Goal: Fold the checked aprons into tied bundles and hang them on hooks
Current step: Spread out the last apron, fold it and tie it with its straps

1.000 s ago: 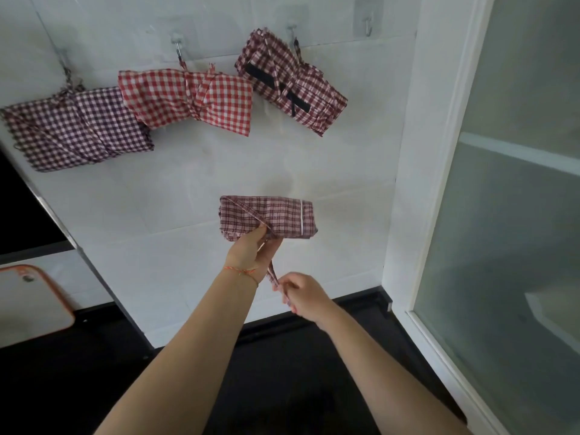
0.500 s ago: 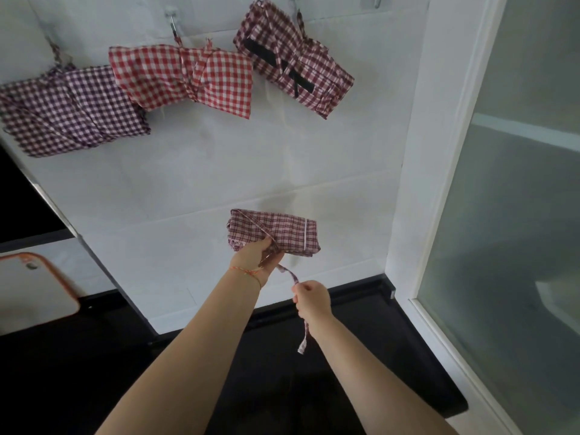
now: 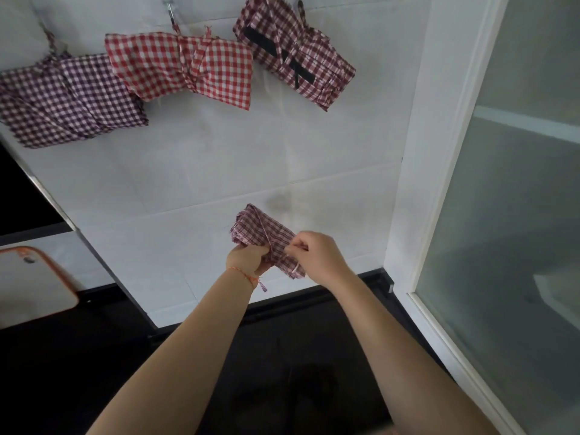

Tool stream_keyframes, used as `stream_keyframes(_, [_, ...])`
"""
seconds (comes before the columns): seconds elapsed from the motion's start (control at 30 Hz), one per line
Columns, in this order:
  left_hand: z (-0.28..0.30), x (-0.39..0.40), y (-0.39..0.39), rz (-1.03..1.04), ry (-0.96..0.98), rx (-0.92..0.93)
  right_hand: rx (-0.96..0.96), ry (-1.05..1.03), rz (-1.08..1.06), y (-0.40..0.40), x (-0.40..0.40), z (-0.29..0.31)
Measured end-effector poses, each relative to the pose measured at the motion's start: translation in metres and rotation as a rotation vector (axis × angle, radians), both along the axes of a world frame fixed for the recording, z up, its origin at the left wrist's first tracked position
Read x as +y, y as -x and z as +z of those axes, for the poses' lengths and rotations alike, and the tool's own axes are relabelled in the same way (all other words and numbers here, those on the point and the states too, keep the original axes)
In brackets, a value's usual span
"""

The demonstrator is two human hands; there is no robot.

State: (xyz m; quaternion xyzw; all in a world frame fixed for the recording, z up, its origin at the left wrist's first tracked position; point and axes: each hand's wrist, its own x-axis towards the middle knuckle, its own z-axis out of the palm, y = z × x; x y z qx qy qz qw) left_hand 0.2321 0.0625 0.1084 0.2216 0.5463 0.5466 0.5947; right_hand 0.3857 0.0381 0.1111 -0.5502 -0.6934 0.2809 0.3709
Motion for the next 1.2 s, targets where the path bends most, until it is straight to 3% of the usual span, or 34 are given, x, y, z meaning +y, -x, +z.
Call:
stream_keyframes(0.1, [0.008, -0.006, 0.006, -0.268, 0.021, 0.251, -0.079, -0.001, 0.029, -0.016, 0.008, 0.016])
stream_keyframes(0.2, [0.017, -0.009, 0.017, -0.572, 0.023, 0.517, -0.024, 0.04, 0.039, -0.034, 0.017, 0.017])
stream_keyframes(0.4, [0.017, -0.013, 0.032, -0.813, -0.066, 0.222, 0.314, 0.238, 0.103, -0.044, 0.015, 0.005])
stream_keyframes(0.53, [0.016, -0.017, 0.027, -0.828, -0.083, 0.112, 0.516, 0.516, 0.35, -0.037, 0.013, -0.007])
stream_keyframes(0.83, [-0.002, -0.017, 0.036, -0.719, -0.081, 0.069, 0.262, 0.595, 0.437, -0.033, 0.011, -0.004])
stream_keyframes(1.0, [-0.03, -0.029, 0.034, -0.685, -0.091, -0.13, 0.188, 0.578, 0.39, -0.01, 0.007, -0.035])
stream_keyframes(1.2, [-0.064, -0.032, 0.037, -0.617, 0.009, -0.147, 0.303, 0.701, 0.578, 0.007, -0.007, -0.069])
